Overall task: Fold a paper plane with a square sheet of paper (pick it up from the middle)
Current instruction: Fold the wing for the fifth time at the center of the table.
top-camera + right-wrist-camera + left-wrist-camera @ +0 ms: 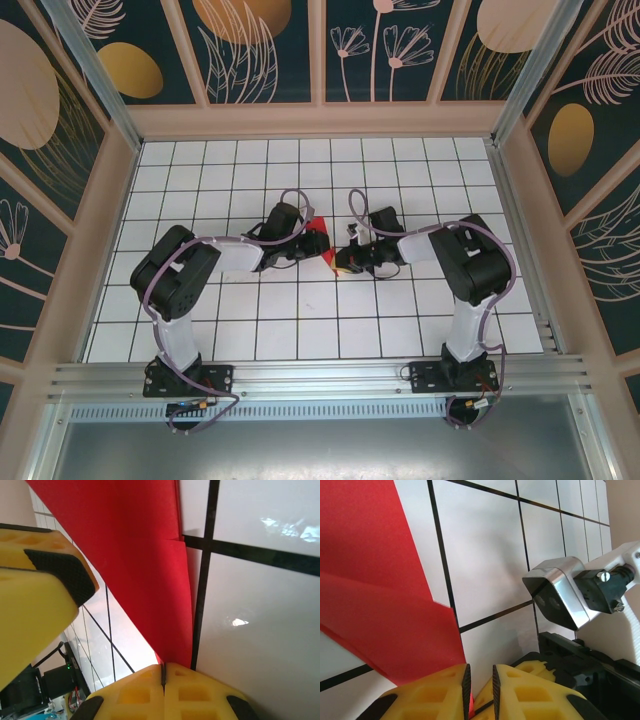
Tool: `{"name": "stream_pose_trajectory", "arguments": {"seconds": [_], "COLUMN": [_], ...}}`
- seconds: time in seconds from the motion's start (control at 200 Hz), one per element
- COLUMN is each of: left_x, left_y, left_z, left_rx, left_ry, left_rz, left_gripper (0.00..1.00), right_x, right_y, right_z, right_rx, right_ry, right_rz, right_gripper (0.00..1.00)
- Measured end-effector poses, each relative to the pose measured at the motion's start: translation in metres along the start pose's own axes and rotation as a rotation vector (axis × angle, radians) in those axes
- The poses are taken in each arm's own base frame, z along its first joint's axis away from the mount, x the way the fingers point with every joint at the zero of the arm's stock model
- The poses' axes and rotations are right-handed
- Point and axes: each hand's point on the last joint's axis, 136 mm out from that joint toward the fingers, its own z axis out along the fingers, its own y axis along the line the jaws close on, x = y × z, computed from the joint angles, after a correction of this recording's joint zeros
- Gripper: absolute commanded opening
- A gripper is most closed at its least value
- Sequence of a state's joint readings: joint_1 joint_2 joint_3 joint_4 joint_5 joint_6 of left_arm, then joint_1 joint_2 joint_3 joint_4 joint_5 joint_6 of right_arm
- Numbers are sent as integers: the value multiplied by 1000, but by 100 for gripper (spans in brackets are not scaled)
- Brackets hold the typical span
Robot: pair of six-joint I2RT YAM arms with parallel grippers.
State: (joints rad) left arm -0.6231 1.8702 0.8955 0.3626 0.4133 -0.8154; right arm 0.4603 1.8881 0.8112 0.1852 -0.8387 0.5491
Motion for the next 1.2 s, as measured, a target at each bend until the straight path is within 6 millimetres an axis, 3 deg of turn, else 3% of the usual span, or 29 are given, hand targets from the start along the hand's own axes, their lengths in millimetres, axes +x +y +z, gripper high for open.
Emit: {"name": "stream_pose_trajectory", "arguments": {"seconds": [0.485,1.036,1.201], "left_x": [14,3,1], "left_y": [23,27,28], "left_z": [8,19,23], "left_rx": [-49,-170,-228], "left_ry": [30,48,57], "left_rz": [-24,-35,-5], "left_gripper": [20,18,18], "right_x": [-2,-8,-12], "right_y": [-1,-3,-2], "right_z": [-1,-3,-6], "right_rx": [-25,-10,13], "right_ry": [4,-14,-40], "right_rz": [41,43,33], "right_gripper": [0,0,19]}}
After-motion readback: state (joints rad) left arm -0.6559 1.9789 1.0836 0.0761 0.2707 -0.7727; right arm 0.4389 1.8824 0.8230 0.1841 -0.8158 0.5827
